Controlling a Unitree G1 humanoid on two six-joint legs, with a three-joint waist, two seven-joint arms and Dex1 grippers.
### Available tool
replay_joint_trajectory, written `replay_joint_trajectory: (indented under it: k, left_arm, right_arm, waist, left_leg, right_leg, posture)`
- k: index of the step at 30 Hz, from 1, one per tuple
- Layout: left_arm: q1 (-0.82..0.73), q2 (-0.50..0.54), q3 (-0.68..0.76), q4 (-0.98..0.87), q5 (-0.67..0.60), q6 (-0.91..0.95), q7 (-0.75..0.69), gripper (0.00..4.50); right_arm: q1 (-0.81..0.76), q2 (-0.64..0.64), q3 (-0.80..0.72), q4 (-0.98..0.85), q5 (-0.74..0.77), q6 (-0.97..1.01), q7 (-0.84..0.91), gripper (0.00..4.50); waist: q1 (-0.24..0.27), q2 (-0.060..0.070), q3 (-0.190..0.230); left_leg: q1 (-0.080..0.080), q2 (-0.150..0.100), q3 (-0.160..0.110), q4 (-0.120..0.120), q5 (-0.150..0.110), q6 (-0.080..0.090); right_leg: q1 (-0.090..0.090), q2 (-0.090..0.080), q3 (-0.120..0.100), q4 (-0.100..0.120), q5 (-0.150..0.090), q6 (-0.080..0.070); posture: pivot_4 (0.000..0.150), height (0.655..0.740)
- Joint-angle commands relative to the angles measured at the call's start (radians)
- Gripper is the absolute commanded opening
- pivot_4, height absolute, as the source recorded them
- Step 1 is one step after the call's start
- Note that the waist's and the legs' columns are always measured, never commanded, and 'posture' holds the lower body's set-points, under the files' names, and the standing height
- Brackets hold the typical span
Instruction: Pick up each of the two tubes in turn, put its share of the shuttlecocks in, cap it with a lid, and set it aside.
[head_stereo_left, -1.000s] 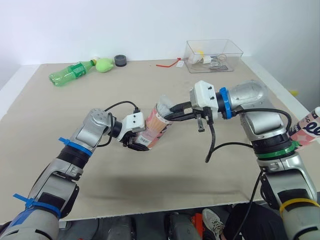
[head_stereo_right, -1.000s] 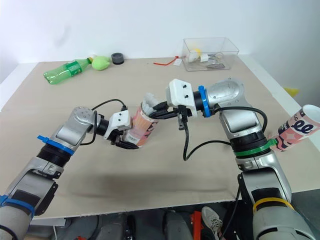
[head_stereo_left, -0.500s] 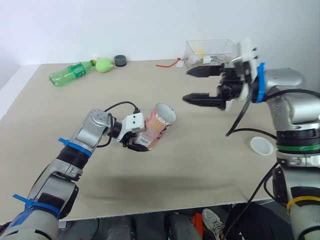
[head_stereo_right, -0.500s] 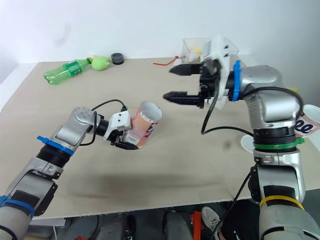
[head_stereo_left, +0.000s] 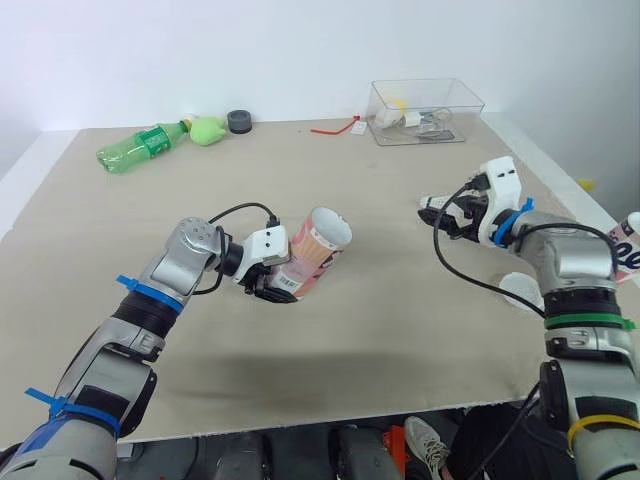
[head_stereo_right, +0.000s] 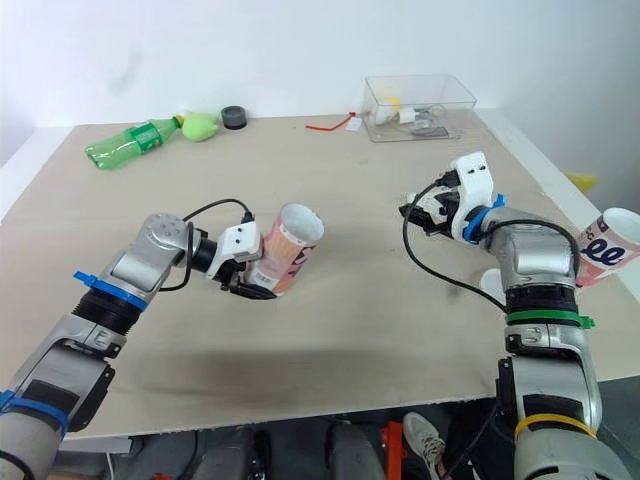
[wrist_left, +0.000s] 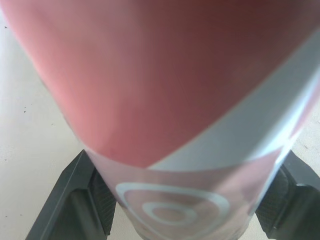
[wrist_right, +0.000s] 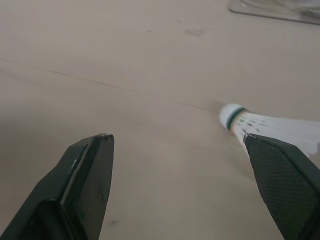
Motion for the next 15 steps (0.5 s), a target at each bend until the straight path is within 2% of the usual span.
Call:
replay_joint_trajectory:
  k: [1, 7, 15]
  left_arm:
    - [-0.007, 0.004, -0.008, -0.008, 0.010, -0.003, -0.004, 3.06]
    - [0.013, 0.010, -0.005, -0.038, 0.005, 0.013, 0.003, 3.06]
    - [0.036, 0.027, -0.002, -0.069, 0.000, 0.033, 0.006, 3.06]
  right_arm:
    - [-0.076, 0.016, -0.002, 0.099, -0.044, -0.086, -0.056, 4.44]
    - [-0.154, 0.051, -0.017, 0.309, -0.106, -0.222, -0.196, 4.44]
    - [-0.158, 0.040, -0.020, 0.330, -0.127, -0.283, -0.210, 4.44]
  waist:
    - [-0.001, 0.000, 0.000]
    - [-0.002, 0.000, 0.000]
    - [-0.002, 0.000, 0.000]
  left_leg:
    - [0.000, 0.000, 0.000, 0.000, 0.000, 0.000]
    - [0.000, 0.000, 0.000, 0.000, 0.000, 0.000]
    - [0.000, 0.000, 0.000, -0.001, 0.000, 0.001]
  right_leg:
    - [0.000, 0.000, 0.000, 0.000, 0.000, 0.000]
    - [0.000, 0.000, 0.000, 0.000, 0.000, -0.001]
    - [0.000, 0.000, 0.001, -0.001, 0.000, -0.001]
  posture:
    - [0.150, 0.7400]
    - [0.150, 0.7400]
    - [0.150, 0.7400]
